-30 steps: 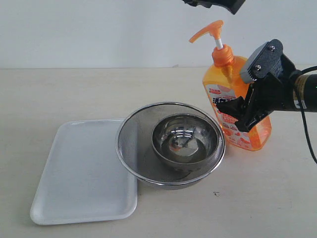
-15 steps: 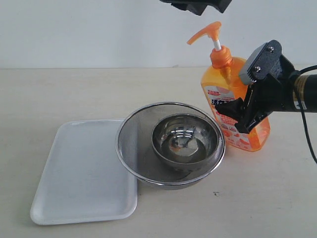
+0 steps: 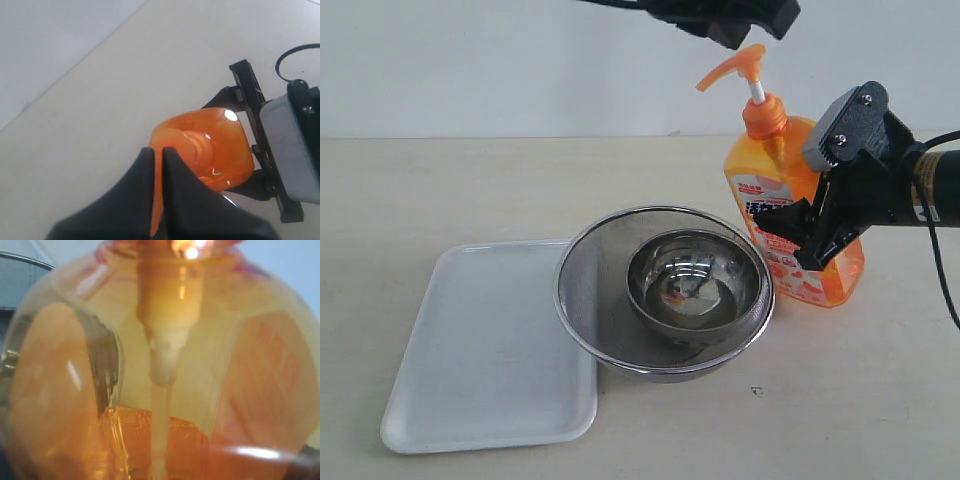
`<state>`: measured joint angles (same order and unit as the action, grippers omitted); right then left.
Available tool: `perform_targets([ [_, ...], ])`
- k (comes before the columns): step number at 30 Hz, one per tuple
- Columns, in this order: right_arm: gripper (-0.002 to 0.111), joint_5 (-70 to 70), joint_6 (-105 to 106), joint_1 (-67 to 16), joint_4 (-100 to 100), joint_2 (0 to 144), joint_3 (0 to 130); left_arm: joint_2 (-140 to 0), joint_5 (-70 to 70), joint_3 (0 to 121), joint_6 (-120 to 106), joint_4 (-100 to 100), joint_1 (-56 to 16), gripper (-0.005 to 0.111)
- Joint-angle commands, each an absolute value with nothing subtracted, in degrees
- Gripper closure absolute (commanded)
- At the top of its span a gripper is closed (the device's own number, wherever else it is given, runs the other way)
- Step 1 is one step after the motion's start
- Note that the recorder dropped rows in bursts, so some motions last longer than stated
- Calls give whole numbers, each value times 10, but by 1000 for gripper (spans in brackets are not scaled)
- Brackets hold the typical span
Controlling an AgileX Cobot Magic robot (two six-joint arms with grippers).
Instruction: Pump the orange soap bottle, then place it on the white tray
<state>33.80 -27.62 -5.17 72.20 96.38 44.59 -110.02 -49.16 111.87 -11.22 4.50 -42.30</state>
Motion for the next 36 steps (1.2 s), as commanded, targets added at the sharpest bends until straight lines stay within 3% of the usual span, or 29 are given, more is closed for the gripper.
perform_targets([
  [1, 108, 340, -280, -52, 728, 958, 445, -1119, -497, 1123, -116, 53, -422, 102],
  [20, 108, 340, -280, -52, 728, 958, 445, -1131, -462, 1173, -125, 59, -425, 102],
  [36, 108, 340, -282, -52, 728, 958, 445, -1135, -520, 1173, -133, 51, -425, 102],
])
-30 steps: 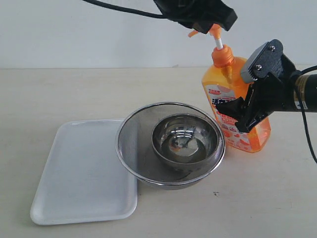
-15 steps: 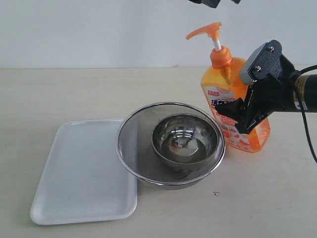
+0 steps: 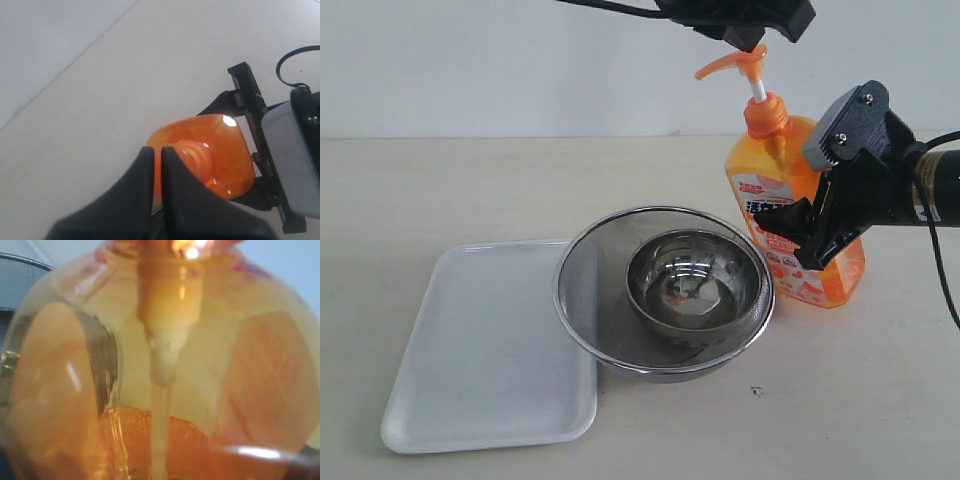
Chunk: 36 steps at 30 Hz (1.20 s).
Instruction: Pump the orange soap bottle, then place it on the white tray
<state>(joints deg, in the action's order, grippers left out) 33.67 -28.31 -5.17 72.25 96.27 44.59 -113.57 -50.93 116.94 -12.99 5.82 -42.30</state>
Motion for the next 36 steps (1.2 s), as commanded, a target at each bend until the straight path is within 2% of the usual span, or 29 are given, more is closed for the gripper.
perform_targets([
  [1, 108, 340, -282, -52, 728, 958, 445, -1135, -520, 1173, -133, 51, -425, 102],
  [36, 108, 345, -286, -52, 728, 958, 445, -1153, -535, 1173, -133, 67, -425, 102],
])
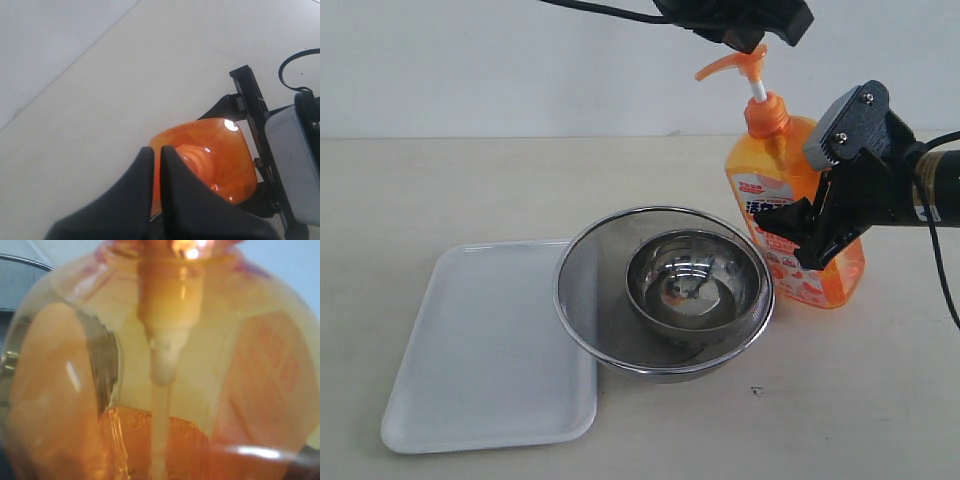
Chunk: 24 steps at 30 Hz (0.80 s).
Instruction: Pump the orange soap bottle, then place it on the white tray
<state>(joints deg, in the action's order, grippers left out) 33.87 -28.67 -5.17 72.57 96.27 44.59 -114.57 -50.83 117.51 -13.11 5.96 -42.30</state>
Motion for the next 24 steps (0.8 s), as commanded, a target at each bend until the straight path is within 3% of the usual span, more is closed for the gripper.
perform_targets([
  [1, 108, 345, -286, -52, 728, 958, 445, -1153, -536, 1173, -133, 67, -425, 102],
  [24, 108, 345, -286, -52, 728, 958, 445, -1173, -547, 1173, -133, 69, -433, 102],
])
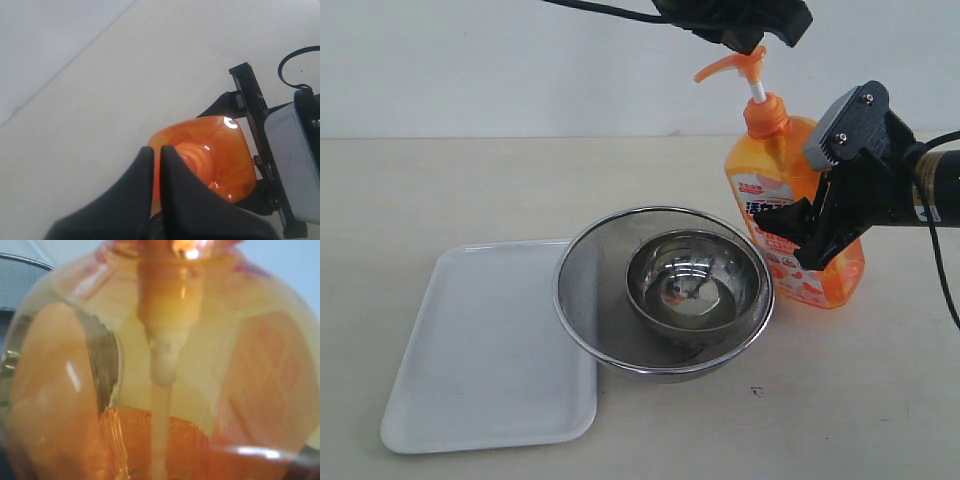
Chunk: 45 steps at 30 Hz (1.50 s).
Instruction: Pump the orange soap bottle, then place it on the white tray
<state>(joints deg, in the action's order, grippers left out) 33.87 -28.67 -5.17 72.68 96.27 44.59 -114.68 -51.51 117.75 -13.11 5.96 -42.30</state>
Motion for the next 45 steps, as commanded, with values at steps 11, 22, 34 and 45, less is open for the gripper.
perform_targets([
  [11, 108, 345, -286, -52, 728, 958, 445, -1186, -549, 1173, -133, 69, -440, 102],
  [22, 108, 345, -286, -52, 728, 958, 445, -1187, -551, 1173, -133, 71, -440, 102],
  [34, 108, 343, -286, -52, 728, 958, 445, -1187, -552, 1173, -133, 72, -440, 102],
  [45, 108, 343, -286, -52, 728, 958, 445, -1187, -552, 1173, -133, 76, -440, 102],
])
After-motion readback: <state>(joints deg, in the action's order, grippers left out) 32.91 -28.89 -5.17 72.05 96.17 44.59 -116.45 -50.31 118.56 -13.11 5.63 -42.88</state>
